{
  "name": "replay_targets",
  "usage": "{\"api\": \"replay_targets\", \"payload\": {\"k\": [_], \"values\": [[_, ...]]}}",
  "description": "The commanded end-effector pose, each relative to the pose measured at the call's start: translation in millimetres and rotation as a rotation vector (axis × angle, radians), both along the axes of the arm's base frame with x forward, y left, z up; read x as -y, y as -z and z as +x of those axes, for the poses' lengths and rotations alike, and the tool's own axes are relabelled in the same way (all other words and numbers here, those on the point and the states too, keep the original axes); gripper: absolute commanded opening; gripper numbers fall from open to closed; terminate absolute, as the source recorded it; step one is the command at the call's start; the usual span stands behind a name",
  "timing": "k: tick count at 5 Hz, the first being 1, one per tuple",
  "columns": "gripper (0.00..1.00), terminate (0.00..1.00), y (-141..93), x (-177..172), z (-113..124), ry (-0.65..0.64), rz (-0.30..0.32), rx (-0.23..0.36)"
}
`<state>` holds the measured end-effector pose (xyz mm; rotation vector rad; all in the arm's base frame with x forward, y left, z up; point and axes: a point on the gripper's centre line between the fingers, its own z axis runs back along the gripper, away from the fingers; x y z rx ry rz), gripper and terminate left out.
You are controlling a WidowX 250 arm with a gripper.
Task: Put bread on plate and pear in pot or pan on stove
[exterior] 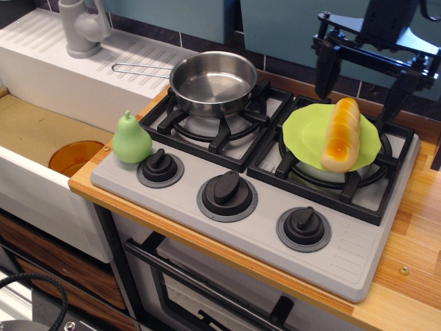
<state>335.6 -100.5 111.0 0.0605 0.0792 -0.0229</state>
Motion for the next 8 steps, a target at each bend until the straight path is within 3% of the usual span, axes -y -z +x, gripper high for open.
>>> {"api": "replay_targets", "payload": {"k": [1, 3, 4, 5, 7, 8], "values": [[1.0, 0.0, -29, 2, 7, -0.002, -0.028, 0.084], [1.0, 0.0, -52, -90, -12, 0.038, 0.038, 0.182], [1.0, 0.0, -46, -114, -15, 0.001, 0.08, 0.271], [1.0, 0.0, -36, -137, -19, -0.028, 0.105, 0.321], [1.0, 0.0, -19, -176, -35, -0.05, 0.115, 0.367], [1.0, 0.0, -18, -189, -44, -0.071, 0.14, 0.362]]}}
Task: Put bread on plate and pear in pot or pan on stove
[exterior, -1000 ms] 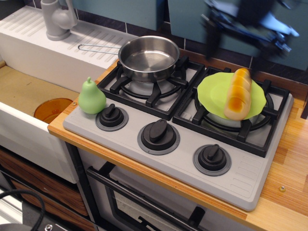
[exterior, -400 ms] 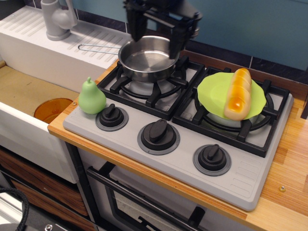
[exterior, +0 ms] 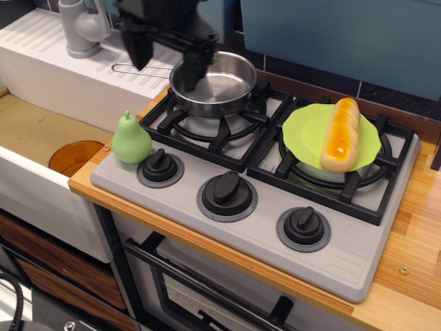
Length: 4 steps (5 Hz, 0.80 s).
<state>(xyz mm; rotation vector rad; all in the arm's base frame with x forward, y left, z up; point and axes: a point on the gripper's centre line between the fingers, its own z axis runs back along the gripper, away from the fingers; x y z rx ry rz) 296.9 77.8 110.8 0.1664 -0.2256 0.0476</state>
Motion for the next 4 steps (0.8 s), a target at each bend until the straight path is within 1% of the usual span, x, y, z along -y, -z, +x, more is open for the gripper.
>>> {"api": "replay_targets", "payload": {"k": [1, 2, 4], "values": [[1.0, 0.0, -17, -20, -15, -0.033, 0.05, 0.059], [1.0, 0.0, -10, -28, -20, -0.029, 0.054, 0.087], [1.0, 0.0, -2, -40, -25, -0.027, 0.066, 0.12]]}}
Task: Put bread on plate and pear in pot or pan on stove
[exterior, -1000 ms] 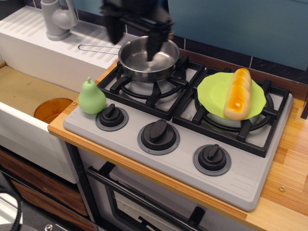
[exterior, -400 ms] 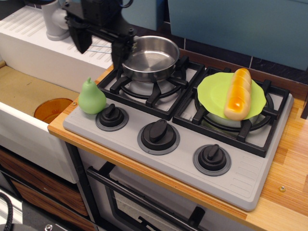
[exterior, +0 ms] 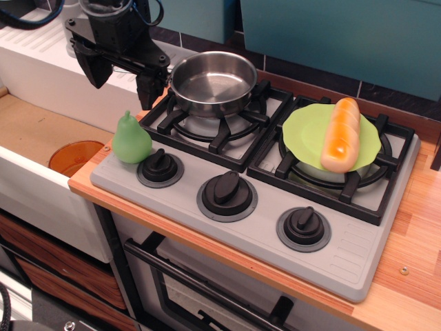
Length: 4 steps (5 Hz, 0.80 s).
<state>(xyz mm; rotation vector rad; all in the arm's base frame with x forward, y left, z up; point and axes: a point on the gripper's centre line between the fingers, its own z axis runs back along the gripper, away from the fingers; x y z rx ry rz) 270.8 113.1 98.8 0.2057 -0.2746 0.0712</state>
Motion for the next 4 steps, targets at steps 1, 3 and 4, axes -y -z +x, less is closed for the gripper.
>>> {"api": "replay_targets", "payload": {"k": [1, 3, 4], "values": [[1.0, 0.0, -6, -8, 1, -0.005, 0.027, 0.083], [1.0, 0.0, 21, -6, 0, -0.022, -0.007, 0.099], [1.0, 0.0, 36, 1, -3, -0.028, -0.024, 0.107]]}}
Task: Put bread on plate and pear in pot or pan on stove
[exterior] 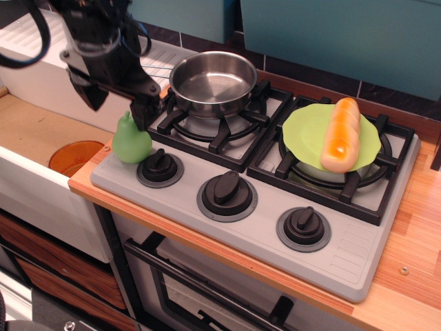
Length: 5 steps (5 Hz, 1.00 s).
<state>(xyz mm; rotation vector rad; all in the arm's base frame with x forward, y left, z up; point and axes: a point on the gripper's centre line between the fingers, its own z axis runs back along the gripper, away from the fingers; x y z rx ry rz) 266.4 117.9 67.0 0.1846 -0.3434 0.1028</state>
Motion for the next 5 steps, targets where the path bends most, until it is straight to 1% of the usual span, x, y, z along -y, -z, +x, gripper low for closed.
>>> {"api": "replay_targets", "payload": {"k": [1, 4, 5], "values": [[1.0, 0.0, 13, 10, -1, -0.007, -0.009, 0.042], [1.0, 0.0, 31, 20, -1, -0.006, -0.036, 0.067], [0.0, 0.0, 30, 22, 2, -0.002, -0.039, 0.069]]}}
